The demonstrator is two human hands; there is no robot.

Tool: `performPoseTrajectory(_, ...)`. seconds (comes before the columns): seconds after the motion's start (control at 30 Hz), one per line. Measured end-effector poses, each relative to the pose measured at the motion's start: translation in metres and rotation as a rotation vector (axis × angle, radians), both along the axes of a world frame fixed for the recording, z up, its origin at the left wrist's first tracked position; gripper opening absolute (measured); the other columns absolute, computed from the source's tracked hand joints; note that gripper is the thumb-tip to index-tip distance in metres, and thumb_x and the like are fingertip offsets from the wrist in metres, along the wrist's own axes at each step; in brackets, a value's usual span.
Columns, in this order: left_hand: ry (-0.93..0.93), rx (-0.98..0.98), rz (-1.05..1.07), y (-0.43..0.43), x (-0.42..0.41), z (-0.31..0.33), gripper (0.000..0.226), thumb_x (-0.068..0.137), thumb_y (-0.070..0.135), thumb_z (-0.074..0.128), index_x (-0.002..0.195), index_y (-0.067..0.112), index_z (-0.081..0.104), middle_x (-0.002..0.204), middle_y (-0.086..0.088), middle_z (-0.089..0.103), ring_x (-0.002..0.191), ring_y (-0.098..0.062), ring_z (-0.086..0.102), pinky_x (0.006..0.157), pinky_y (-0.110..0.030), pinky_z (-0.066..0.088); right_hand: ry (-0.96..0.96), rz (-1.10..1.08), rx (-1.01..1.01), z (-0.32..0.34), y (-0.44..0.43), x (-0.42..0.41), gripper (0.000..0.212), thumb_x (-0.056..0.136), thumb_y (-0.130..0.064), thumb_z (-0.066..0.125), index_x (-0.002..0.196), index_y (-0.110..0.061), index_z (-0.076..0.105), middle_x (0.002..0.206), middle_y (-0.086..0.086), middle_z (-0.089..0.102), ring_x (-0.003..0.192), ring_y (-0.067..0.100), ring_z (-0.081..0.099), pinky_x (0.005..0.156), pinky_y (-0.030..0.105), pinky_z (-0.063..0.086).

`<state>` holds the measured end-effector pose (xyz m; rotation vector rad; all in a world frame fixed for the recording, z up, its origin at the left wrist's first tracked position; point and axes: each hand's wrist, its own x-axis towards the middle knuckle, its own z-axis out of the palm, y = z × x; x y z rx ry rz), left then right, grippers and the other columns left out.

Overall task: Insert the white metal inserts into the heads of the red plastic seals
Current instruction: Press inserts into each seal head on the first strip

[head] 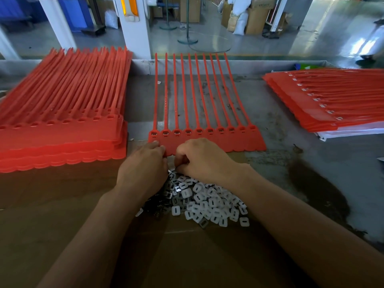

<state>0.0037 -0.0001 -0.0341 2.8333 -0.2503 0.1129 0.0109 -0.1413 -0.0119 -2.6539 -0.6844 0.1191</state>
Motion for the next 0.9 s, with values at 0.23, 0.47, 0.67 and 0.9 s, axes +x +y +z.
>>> performPoseTrajectory(0.23,-0.006,0.0,0.011,-0.001,-0.002,0.001,0.028,0.092,0.018,0.041,0.111,0.01,0.06,0.123,-0.006,0.055,0.111,-0.023,0.051,0.091,-0.033,0.041,0.02,-0.018,0.171,0.001,-0.004,-0.001,0.009,0.091,-0.008,0.051,0.085,-0.015,0.048,0.075,-0.004,0.057,0.067,0.009,0.052,0.058,0.019,0.038)
performPoseTrajectory(0.47,-0.005,-0.002,0.004,-0.001,0.0,0.0,0.029,0.091,0.018,0.042,0.112,0.009,0.06,0.123,-0.007,0.055,0.115,-0.022,0.049,0.097,-0.034,0.04,-0.001,-0.103,0.307,0.007,-0.02,0.007,0.012,0.082,-0.007,0.064,0.078,-0.017,0.058,0.071,-0.018,0.051,0.067,-0.006,0.048,0.064,0.004,0.04)
performPoseTrajectory(0.67,-0.01,-0.004,0.004,0.0,0.0,-0.001,0.029,0.092,0.019,0.041,0.112,0.01,0.06,0.124,-0.005,0.054,0.114,-0.021,0.05,0.095,-0.032,0.039,-0.09,-0.283,0.442,0.009,-0.046,0.019,0.02,0.082,-0.014,0.068,0.071,-0.025,0.055,0.072,-0.018,0.057,0.072,-0.005,0.055,0.064,0.003,0.041)
performPoseTrajectory(0.9,-0.02,-0.007,0.024,-0.002,-0.001,-0.001,0.03,0.092,0.02,0.042,0.114,0.012,0.06,0.126,-0.003,0.054,0.114,-0.02,0.051,0.092,-0.032,0.042,-0.006,-0.381,0.611,0.005,-0.072,0.025,0.022,0.083,-0.01,0.066,0.069,-0.024,0.056,0.066,-0.004,0.066,0.055,0.001,0.062,0.056,0.016,0.046)
